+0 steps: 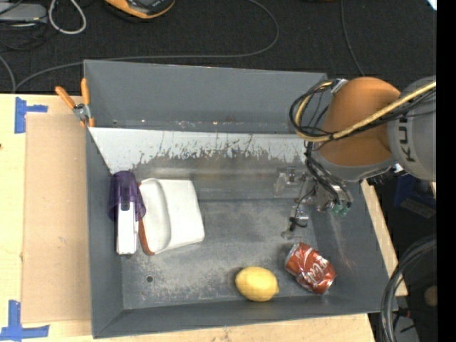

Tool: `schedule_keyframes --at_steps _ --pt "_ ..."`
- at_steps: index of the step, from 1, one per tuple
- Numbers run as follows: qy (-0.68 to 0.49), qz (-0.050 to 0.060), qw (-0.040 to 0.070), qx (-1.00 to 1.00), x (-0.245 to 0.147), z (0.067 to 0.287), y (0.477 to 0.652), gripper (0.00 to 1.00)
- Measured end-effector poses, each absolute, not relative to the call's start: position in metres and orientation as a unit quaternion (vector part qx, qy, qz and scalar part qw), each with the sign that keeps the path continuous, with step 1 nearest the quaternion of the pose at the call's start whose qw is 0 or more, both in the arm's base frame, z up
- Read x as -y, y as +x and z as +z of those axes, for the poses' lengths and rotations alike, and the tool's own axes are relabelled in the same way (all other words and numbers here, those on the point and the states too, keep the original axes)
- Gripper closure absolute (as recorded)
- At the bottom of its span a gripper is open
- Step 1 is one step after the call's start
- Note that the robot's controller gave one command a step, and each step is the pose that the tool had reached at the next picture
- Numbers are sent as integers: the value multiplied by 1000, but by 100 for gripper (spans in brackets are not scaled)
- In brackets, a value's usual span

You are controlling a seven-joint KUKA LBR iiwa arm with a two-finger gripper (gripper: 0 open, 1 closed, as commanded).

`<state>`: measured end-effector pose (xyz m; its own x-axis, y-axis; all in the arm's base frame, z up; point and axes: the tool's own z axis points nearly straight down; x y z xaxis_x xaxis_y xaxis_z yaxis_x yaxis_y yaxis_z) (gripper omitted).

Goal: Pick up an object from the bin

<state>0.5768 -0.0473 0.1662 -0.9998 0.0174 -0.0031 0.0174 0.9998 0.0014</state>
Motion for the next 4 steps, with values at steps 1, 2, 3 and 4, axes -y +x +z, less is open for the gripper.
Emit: schedule_keyframes --at_steps 1,2,3,4 --pt "25 1 4 -1000 57 154 571 0" --pt "73 1 6 -997 39 203 586 0" --pt "112 0 -9 -994 83 117 524 0" --pt "85 2 13 -996 81 156 565 0"
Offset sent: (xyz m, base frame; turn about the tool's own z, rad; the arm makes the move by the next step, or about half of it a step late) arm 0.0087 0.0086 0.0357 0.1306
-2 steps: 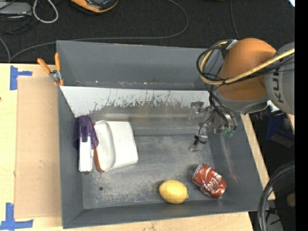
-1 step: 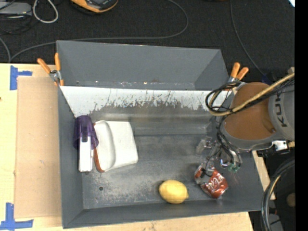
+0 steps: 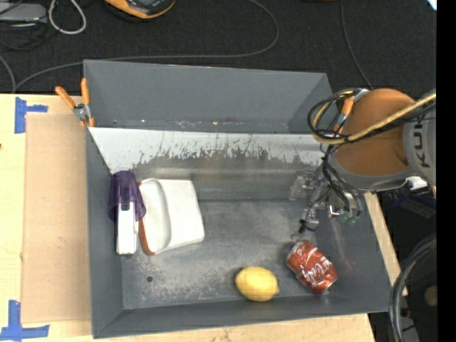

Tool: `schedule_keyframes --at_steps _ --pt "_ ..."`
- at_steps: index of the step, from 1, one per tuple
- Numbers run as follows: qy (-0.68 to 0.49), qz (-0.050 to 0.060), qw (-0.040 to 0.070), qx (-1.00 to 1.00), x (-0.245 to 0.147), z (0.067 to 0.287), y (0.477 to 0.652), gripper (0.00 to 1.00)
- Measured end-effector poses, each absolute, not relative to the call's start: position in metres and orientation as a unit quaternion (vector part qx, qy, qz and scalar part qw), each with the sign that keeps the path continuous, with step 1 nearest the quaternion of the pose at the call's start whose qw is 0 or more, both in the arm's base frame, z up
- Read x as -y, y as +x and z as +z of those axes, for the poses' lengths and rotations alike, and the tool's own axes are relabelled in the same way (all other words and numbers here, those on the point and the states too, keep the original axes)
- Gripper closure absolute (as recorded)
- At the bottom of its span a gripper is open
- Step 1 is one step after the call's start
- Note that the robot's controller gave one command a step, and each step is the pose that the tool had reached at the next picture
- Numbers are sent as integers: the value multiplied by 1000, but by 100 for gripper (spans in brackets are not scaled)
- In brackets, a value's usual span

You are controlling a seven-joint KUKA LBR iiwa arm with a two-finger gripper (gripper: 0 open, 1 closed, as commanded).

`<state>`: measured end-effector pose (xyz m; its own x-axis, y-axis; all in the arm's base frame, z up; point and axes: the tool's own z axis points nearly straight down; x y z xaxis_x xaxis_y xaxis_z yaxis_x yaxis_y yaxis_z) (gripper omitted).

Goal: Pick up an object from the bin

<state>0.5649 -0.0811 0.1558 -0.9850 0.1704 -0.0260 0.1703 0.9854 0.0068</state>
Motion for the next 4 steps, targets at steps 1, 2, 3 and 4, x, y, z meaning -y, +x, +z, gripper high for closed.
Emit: schedule_keyframes --at_steps 1,2,3,4 --pt "93 1 -10 -996 109 114 515 0" --pt "61 1 19 -998 109 163 568 0" --pt "119 2 -16 -993 104 94 502 0" --pt "103 0 13 -995 163 100 472 0"
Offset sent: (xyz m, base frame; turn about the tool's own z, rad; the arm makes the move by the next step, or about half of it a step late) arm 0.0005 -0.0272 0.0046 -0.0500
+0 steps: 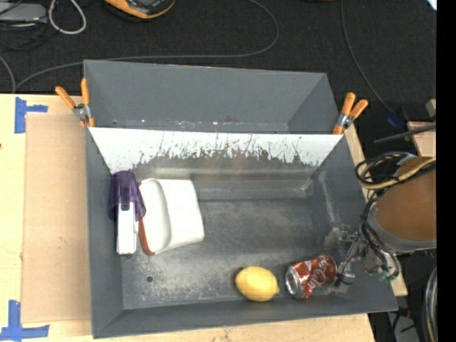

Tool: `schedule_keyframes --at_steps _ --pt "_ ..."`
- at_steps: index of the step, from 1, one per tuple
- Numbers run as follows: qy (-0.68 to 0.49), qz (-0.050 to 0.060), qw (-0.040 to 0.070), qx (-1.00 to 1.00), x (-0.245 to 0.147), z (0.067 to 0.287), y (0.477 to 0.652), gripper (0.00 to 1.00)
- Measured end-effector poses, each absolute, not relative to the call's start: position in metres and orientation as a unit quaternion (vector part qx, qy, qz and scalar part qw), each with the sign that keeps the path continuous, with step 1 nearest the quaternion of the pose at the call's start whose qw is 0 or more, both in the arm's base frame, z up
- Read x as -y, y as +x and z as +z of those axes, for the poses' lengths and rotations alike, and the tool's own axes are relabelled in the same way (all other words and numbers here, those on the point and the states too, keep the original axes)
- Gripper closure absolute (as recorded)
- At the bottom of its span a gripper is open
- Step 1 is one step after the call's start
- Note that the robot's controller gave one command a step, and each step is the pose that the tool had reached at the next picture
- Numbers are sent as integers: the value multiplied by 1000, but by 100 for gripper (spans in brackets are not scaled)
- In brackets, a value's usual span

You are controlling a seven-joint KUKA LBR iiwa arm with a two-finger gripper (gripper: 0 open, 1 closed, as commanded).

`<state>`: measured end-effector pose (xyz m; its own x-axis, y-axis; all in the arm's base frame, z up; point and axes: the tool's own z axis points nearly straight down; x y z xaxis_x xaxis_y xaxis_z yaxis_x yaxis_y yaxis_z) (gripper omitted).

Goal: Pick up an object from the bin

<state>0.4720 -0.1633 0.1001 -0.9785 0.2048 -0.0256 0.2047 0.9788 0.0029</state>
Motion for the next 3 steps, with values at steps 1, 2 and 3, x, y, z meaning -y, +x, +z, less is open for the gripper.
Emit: schedule_keyframes --at_steps 1,2,3 --pt "114 0 8 -993 147 92 484 0" --pt "75 -1 13 -997 102 162 493 0" --pt "105 4 -3 -994 106 65 492 0"
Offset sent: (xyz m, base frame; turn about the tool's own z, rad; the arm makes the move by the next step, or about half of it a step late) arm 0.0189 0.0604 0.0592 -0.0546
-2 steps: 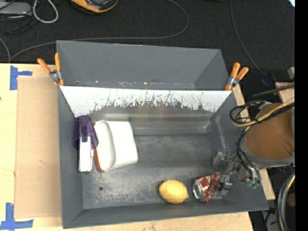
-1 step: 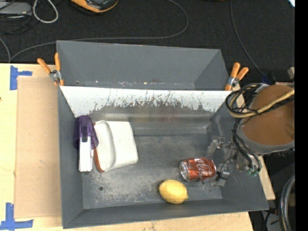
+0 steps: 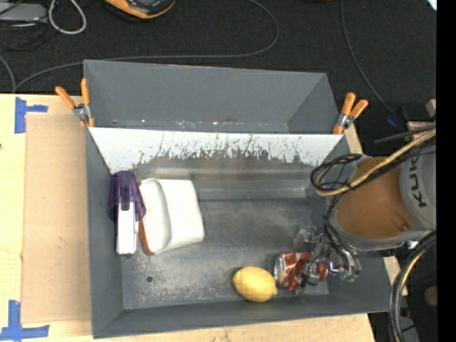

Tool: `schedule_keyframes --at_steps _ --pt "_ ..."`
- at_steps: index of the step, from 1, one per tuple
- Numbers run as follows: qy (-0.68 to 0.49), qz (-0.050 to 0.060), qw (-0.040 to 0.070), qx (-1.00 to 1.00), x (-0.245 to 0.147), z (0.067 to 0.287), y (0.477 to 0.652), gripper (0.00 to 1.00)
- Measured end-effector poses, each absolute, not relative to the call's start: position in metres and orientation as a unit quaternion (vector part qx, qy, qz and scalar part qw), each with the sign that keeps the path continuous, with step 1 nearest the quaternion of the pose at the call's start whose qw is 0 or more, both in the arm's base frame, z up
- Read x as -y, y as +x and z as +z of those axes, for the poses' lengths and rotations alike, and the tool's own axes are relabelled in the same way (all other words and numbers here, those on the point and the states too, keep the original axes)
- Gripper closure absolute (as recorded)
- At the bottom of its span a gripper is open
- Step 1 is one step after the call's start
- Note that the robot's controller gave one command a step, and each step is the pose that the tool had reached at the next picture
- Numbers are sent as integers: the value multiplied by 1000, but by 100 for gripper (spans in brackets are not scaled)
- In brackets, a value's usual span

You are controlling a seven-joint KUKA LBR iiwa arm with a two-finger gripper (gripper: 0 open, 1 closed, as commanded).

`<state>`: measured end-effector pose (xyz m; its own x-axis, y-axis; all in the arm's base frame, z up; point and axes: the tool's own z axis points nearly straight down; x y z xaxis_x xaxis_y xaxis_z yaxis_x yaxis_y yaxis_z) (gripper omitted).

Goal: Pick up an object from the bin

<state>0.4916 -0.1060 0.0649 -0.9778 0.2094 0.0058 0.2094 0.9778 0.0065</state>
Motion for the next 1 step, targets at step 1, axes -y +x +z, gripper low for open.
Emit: schedule_keyframes --at_steps 1 --pt "-97 -2 -1 995 101 69 495 0"
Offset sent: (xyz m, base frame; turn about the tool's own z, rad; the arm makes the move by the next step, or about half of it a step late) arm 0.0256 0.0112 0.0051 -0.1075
